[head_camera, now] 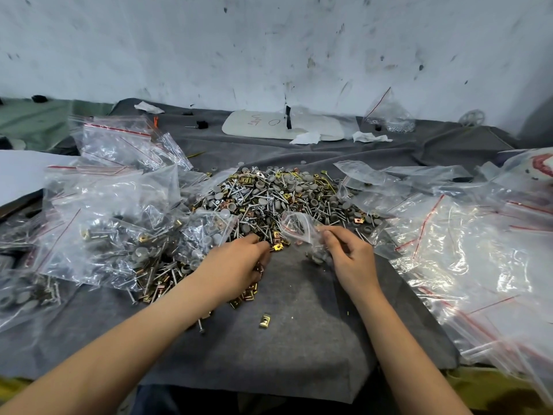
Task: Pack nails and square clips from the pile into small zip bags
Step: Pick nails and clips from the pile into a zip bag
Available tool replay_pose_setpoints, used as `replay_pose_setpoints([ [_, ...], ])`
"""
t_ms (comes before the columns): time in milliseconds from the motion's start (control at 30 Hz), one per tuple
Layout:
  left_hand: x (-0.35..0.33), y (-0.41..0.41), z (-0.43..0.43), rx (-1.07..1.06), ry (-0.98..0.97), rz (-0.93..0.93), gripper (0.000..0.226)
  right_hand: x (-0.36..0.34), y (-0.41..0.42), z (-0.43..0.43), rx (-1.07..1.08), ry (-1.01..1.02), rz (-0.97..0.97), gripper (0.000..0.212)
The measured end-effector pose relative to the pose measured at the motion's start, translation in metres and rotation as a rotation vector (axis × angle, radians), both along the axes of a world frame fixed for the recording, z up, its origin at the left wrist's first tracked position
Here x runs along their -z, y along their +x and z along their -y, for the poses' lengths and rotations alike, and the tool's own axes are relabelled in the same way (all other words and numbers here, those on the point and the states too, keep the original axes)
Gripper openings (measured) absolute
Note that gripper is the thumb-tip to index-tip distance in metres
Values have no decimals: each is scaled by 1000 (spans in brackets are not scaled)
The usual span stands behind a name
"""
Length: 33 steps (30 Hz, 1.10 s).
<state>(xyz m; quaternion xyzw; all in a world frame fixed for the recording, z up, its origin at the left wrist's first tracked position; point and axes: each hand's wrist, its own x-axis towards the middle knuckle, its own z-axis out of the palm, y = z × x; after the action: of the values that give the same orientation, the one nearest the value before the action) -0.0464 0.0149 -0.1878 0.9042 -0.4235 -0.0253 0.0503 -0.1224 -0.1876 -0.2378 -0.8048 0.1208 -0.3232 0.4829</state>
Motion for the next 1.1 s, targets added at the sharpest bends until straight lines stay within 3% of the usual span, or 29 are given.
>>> replay_pose_setpoints([
  [100, 2, 1, -1, 25, -57, -2, 16, 0, 0, 0, 5, -15, 1, 17],
  [300, 3, 5, -1, 22, -532, -182, 20, 0, 0, 0, 4, -13, 1, 17],
  [467, -1, 4, 2, -102, -705, -291, 31, -2, -2, -1, -1, -14, -9, 18],
  [633, -2, -8, 17, -186, -955, -801, 31, -1, -3, -2, 23, -40, 16, 27],
  [767, 13, -26, 39, -217, -1061, -1033, 21, -1, -5, 0, 66, -297, 100, 36],
  [900, 24, -27, 51, -224, -973, -802, 19, -4, -7, -3, 25, -209, 105, 23],
  [1100, 28, -30, 54, -120, -1030, -475, 25, -7, -7, -6, -120, -93, 8, 12],
])
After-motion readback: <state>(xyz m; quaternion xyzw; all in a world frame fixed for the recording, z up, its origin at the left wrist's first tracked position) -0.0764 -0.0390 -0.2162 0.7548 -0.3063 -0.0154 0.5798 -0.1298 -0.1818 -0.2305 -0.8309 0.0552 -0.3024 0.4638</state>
